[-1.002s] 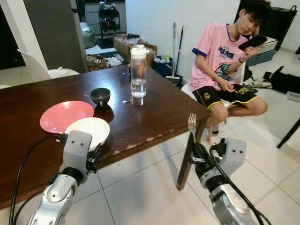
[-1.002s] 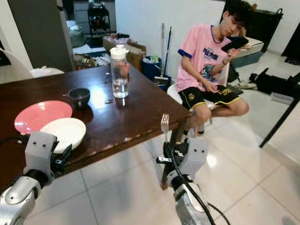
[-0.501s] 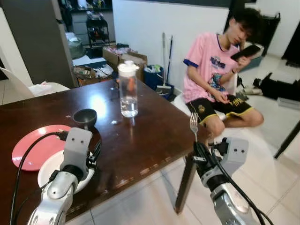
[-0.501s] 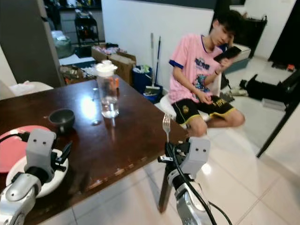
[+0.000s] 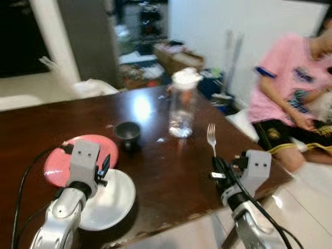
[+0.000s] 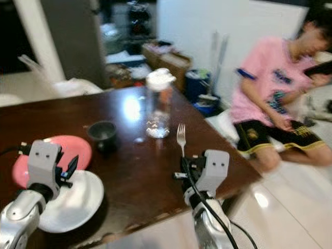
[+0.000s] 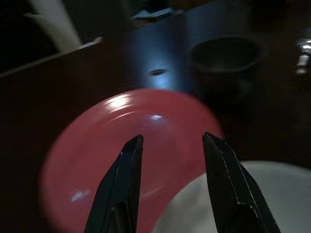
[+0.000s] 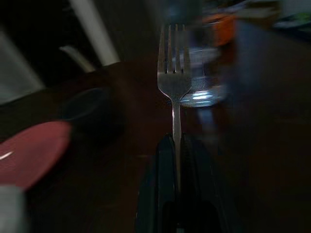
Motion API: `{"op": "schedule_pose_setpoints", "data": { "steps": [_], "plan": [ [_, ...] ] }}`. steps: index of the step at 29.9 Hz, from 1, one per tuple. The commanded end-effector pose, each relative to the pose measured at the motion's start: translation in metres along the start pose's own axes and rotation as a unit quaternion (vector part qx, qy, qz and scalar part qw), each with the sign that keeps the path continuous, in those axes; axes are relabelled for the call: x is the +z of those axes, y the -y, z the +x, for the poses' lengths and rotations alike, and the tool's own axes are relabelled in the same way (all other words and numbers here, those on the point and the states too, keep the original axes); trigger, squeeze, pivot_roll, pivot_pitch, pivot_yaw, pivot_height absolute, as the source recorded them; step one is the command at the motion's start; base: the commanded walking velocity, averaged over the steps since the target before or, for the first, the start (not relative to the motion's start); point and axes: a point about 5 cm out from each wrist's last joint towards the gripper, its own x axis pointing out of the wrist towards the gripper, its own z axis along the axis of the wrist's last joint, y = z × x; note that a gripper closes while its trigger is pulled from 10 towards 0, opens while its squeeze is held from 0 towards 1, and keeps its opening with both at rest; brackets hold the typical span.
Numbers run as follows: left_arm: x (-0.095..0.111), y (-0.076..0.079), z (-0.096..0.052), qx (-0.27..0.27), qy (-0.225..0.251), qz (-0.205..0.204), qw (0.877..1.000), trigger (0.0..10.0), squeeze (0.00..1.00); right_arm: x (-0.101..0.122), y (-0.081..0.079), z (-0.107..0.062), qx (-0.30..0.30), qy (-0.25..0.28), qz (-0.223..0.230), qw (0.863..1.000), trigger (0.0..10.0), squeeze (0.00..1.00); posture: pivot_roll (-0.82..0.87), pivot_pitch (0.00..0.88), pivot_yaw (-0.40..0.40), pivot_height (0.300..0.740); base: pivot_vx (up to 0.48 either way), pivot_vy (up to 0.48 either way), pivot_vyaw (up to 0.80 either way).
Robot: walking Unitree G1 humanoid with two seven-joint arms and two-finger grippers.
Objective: Setting the table
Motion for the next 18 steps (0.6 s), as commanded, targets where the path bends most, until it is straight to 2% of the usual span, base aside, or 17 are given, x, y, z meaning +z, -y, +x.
{"op": "schedule_pose_setpoints", "data": {
  "steps": [1,8,15,18],
  "plan": [
    [-0.0064,-0.0003,-0.0022,0.002,-0.015,0.001,1.0,10.0,0.0,-0.0016,0.0023,-0.0028,-0.004,-0.005,-0.001,1.0,10.0,0.0,0.03,0.114,0.069,0.74,0.0,0.0,0.79],
    [-0.0062,0.0001,-0.0016,0.001,-0.015,0.002,1.0,10.0,0.0,0.0001,0.0018,-0.0022,-0.006,0.0,0.009,1.0,10.0,0.0,0.03,0.111,0.07,0.74,0.0,0.0,0.71],
    [-0.0056,0.0037,-0.0002,-0.011,-0.012,0.004,1.0,10.0,0.0,0.0031,0.0035,-0.0016,-0.015,0.011,0.021,1.0,10.0,0.0,0.03,0.107,0.072,0.74,0.0,0.0,0.0],
    [-0.0056,0.0048,0.0003,-0.016,-0.013,0.01,1.0,10.0,0.0,0.0031,0.0035,-0.0016,-0.015,0.012,0.022,1.0,10.0,0.0,0.03,0.106,0.071,0.74,0.357,0.0,0.0]
  ]
}}
